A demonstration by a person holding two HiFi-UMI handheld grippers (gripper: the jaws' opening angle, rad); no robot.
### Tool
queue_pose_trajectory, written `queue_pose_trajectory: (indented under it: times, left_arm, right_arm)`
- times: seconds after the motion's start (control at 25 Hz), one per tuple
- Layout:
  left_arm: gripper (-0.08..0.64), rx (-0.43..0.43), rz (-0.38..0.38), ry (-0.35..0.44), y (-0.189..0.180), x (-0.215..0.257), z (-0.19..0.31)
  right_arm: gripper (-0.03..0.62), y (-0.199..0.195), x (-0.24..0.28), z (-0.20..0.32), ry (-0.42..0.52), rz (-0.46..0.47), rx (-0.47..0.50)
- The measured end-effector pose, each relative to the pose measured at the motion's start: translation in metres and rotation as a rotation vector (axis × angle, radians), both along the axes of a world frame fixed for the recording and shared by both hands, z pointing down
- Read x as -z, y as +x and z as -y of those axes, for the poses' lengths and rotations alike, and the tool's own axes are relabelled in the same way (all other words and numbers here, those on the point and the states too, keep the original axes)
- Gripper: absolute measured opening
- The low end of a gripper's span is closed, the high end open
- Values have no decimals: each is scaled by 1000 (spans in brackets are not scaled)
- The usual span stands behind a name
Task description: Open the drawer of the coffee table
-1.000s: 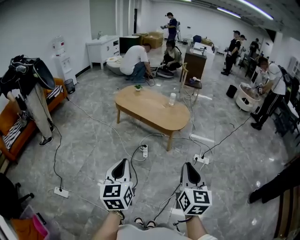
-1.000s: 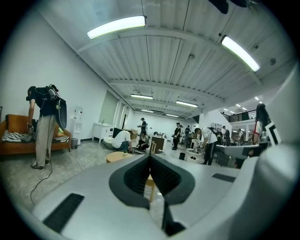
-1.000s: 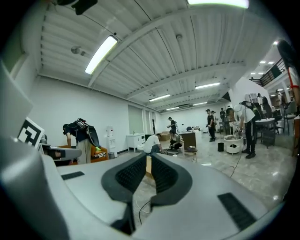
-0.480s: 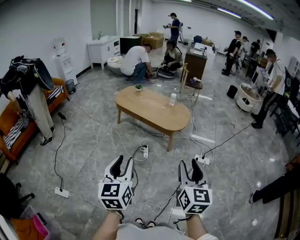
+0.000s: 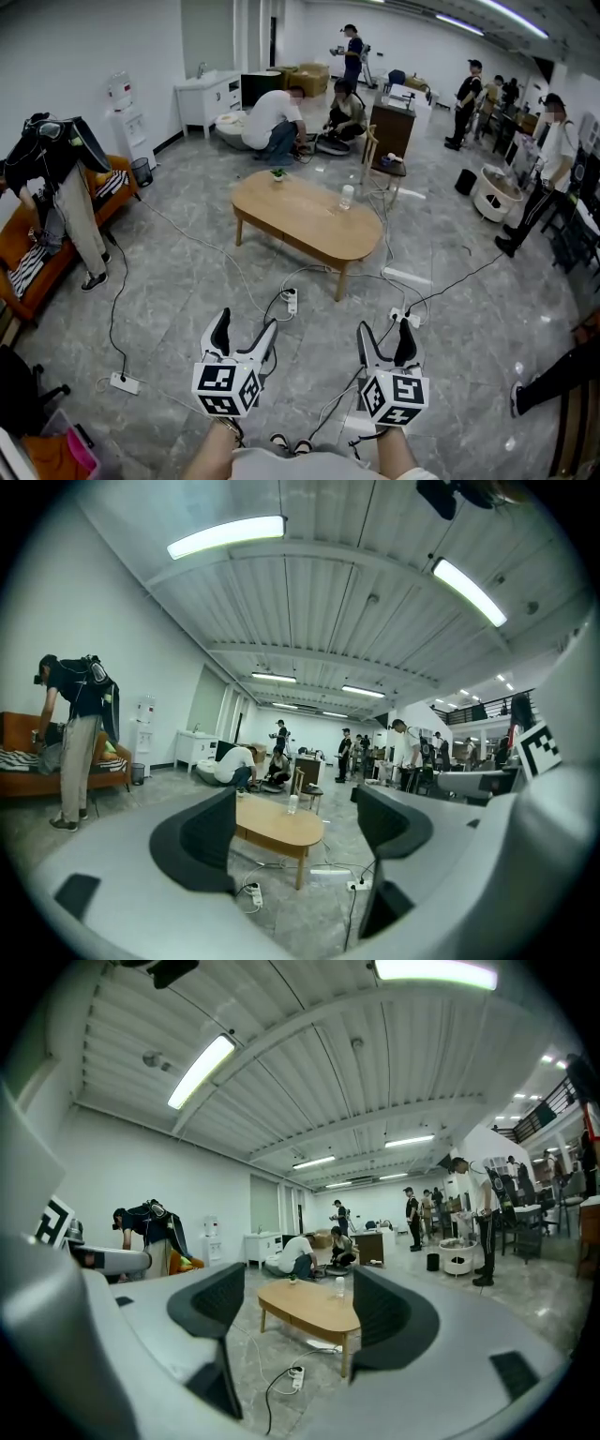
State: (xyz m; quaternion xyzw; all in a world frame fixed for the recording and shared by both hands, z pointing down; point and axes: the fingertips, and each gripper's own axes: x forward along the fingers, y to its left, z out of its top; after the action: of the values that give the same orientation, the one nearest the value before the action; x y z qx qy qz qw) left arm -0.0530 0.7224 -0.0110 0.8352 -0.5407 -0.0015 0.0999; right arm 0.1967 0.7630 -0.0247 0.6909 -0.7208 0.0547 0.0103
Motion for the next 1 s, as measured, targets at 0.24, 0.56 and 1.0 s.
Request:
queue_pose_trajectory:
  times: [0.24,0.56,1.0]
  left_arm:
    - [456,21,8,-6,-7,-5,3]
    - [533,16,16,20,-8,-1,3]
    - [578,-5,2,5,-28,-11,16]
  right_arm:
    - [457,3,-4,1,2,-3,-7]
    - [588,-1,-2,4,13,-3,10]
    - [588,-12,-4,16,15,-1,-5]
